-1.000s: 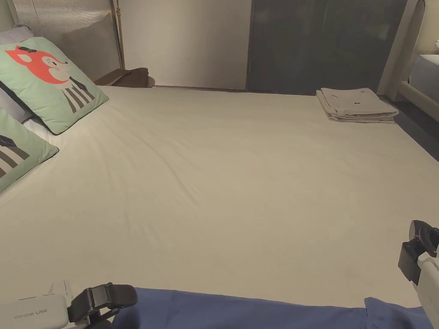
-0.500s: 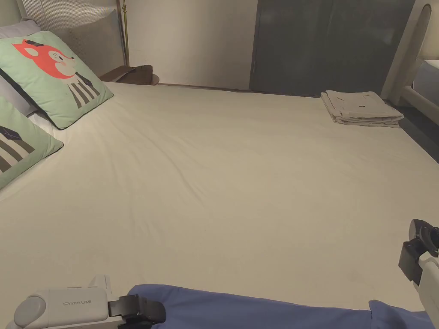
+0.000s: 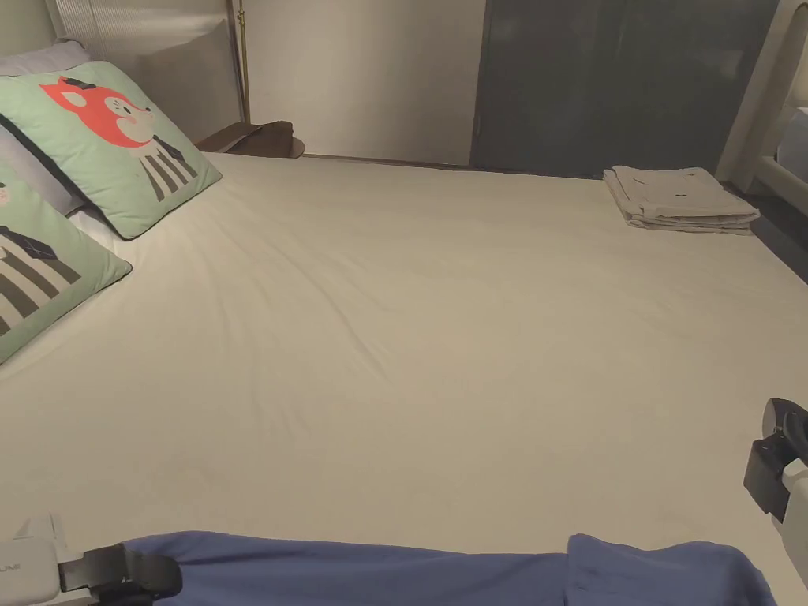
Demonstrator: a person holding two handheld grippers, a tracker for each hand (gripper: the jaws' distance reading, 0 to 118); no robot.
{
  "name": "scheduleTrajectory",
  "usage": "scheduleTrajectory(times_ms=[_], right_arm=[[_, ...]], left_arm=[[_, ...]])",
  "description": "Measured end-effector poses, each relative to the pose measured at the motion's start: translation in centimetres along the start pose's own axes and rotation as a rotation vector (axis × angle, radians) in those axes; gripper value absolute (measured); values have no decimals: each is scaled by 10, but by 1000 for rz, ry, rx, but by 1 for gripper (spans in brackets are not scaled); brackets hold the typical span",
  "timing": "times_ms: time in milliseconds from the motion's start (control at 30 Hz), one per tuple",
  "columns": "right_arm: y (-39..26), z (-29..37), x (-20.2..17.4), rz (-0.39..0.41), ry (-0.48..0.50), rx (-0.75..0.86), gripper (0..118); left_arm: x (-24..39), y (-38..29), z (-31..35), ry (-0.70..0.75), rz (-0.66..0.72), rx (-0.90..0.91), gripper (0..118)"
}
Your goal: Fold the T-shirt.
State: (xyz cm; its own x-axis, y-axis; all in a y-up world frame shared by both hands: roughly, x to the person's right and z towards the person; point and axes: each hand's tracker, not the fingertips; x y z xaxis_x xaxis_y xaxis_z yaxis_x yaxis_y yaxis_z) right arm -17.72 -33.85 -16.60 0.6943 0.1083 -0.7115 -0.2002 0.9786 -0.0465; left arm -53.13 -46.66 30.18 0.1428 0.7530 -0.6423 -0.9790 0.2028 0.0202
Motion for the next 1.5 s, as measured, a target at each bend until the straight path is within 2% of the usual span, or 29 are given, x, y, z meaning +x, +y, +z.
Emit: scheduleTrajectory(times_ms=[100, 333, 600, 767, 833, 867, 900, 933, 967, 1033, 1067, 1100, 1200, 1233, 1267, 1300, 1333, 1367, 1400, 1500], right_arm=[[-2, -3, -5, 0, 23, 0, 0], [0, 2, -4, -9, 39, 7, 0], [-10, 6, 15, -37, 17, -3, 0], [-15, 9, 29, -44, -5, -6, 0], [-16, 11, 34, -51, -12, -8, 0], [-17, 12, 37, -55, -17, -9, 0], [-18, 12, 39, -58, -21, -10, 0], [-19, 12, 41, -62, -26, -12, 0], [-19, 12, 43, -66, -28, -14, 0], [-21, 13, 45, -75, -33, -18, 0], [-21, 13, 46, -77, -33, -20, 0], [-23, 12, 47, -79, -33, -22, 0], [-26, 12, 48, -84, -32, -27, 0], [-25, 12, 48, -88, -30, -29, 0], [-26, 12, 48, -92, -28, -30, 0], [-26, 11, 48, -94, -26, -32, 0], [-27, 11, 48, -96, -24, -34, 0], [-25, 11, 48, -98, -22, -34, 0], [-25, 11, 48, -100, -20, -36, 0], [-28, 11, 48, -104, -11, -36, 0]], left_arm=[[21, -4, 8, 11, -63, -4, 6], [66, -4, -21, 0, -250, -26, 6], [145, -64, -119, 36, -471, -164, 6], [175, -99, -176, 61, -478, -218, 6], [184, -116, -191, 112, -517, -222, 7], [186, -120, -198, 127, -517, -205, 12], [186, -122, -202, 139, -520, -194, 25], [193, -129, -203, 137, -510, -188, 32], [192, -129, -204, 124, -490, -185, 32], [193, -127, -201, 32, -402, -188, 72], [194, -127, -196, 1, -386, -172, 90], [195, -126, -189, -29, -389, -141, 101], [199, -128, -155, -51, -435, 34, 100], [197, -128, -148, -12, -471, 103, 94], [196, -130, -144, 36, -520, 158, 79], [195, -136, -143, 106, -596, 231, 44], [199, -147, -141, 201, -686, 285, 18], [197, -155, -146, 313, -778, 309, 6], [193, -162, -153, 392, -840, 321, 6], [188, -184, -167, 360, -866, 214, 6]])
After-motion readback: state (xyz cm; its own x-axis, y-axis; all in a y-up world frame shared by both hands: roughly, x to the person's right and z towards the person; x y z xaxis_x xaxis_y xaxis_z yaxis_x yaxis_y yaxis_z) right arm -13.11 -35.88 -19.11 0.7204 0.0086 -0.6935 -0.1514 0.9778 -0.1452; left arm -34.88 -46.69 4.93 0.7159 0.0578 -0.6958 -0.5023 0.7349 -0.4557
